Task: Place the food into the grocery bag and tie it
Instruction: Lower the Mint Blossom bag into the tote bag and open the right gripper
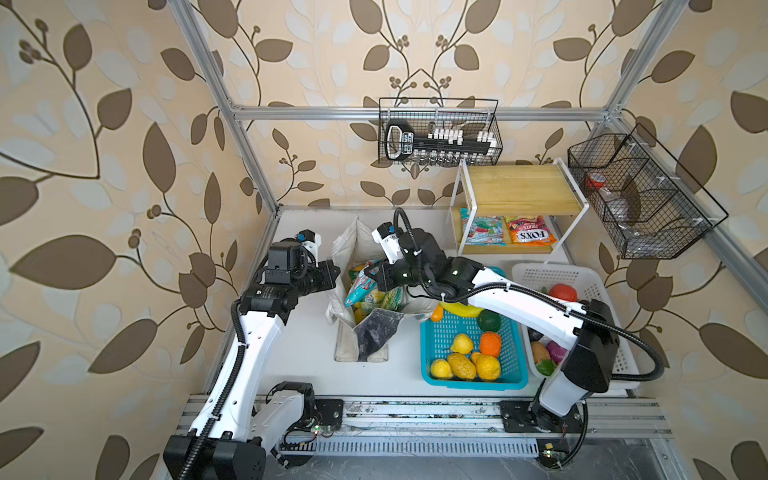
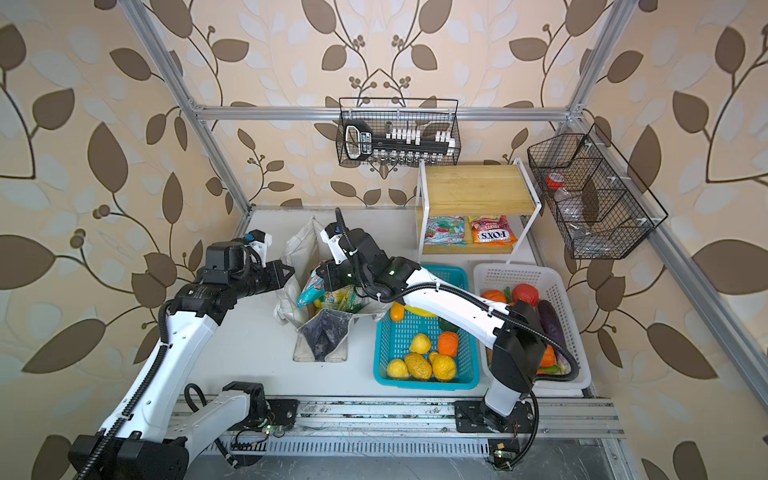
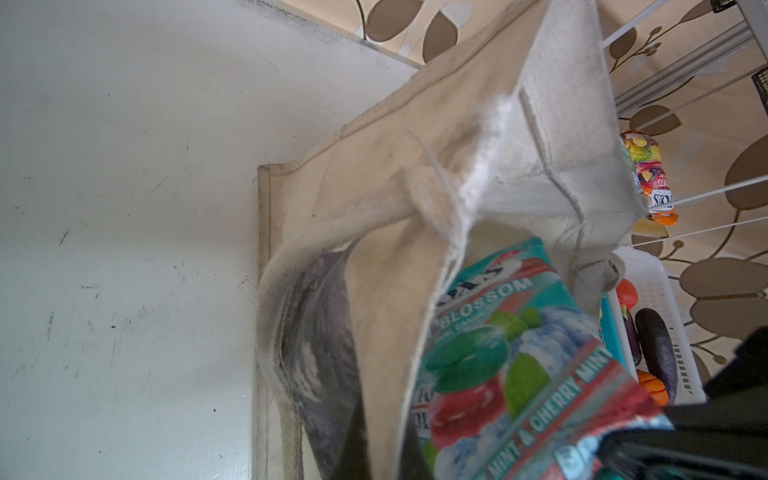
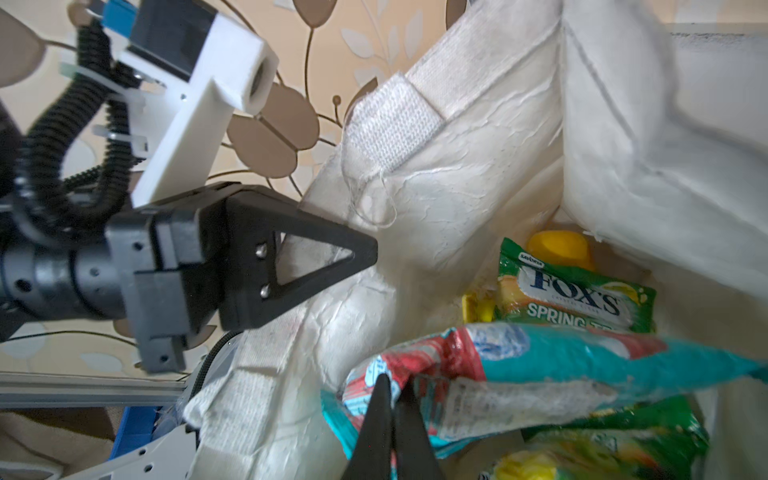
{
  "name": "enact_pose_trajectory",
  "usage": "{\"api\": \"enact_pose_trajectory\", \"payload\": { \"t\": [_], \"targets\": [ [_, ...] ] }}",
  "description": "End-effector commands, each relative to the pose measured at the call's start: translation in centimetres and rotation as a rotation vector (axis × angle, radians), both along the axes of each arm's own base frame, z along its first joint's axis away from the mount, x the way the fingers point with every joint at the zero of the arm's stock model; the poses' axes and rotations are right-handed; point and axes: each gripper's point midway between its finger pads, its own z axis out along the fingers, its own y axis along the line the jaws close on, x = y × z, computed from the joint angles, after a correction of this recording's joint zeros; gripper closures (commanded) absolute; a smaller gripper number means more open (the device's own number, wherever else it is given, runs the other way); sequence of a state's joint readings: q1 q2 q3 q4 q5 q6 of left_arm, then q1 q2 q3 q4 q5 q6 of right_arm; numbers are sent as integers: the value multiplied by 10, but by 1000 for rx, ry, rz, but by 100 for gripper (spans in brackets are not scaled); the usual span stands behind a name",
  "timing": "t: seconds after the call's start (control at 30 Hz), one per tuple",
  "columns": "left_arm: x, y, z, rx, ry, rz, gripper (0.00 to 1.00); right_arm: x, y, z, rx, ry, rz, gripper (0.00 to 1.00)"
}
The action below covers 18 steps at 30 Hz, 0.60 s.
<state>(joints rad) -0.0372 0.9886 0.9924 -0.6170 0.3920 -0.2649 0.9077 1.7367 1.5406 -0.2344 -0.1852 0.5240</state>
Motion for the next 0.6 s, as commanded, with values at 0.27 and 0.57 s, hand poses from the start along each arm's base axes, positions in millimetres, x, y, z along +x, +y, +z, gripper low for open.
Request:
{"api": "enact_pose_trajectory", "payload": {
  "t": [0.27, 0.57],
  "targets": [
    [3, 0, 14, -10, -47, -6, 100, 26, 26, -24, 21, -24, 14, 100],
    [2, 1, 15, -9, -52, -3, 100, 28, 1, -67, -74, 1, -51, 100]
  ]
}}
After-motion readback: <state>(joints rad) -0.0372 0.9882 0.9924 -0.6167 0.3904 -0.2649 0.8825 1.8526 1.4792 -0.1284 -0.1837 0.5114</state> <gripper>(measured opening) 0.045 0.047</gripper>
